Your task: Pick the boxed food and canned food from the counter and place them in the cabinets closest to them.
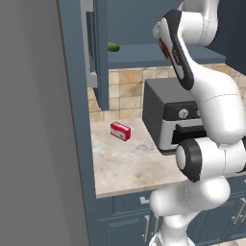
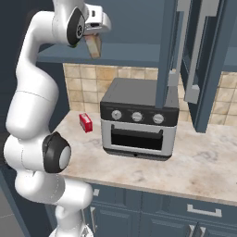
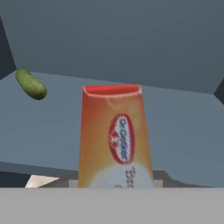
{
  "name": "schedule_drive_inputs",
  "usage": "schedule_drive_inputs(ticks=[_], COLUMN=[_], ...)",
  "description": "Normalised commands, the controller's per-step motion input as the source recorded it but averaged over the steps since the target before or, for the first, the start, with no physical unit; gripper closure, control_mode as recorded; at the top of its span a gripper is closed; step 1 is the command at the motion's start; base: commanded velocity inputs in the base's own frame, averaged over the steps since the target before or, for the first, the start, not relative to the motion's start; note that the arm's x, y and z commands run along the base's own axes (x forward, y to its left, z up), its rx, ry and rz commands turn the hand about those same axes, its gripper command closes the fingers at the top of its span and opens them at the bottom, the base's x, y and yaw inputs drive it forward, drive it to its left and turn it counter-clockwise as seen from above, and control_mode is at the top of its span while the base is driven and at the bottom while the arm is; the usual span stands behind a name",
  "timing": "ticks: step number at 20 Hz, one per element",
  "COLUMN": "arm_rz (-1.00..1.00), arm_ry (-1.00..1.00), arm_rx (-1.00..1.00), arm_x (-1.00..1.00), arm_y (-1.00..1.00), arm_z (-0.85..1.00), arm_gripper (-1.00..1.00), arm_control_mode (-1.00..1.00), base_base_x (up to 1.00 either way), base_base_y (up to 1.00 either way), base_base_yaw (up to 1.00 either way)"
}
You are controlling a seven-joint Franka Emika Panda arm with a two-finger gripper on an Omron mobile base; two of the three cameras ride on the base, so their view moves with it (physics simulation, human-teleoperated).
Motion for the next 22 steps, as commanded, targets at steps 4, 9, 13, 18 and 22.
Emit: schedule_drive_inputs(ticks=[4,9,13,18,22], arm_rz=[-0.07,-0.05,0.00,0.00,0.00], arm_ry=[-0.05,-0.03,0.00,0.00,0.00], arm_rx=[0.00,0.00,0.00,0.02,0.02], arm_x=[0.00,0.00,0.00,0.00,0.04], arm_y=[-0.05,-0.03,0.00,-0.04,-0.04], arm_z=[0.00,0.00,0.00,-0.10,0.00], arm_gripper=[1.00,1.00,1.00,1.00,1.00], arm_control_mode=[-1.00,-1.00,-1.00,-1.00,-1.00], base_base_x=[0.00,0.00,0.00,0.00,0.00], base_base_y=[0.00,0.00,0.00,0.00,0.00], base_base_yaw=[0.00,0.00,0.00,0.00,0.00])
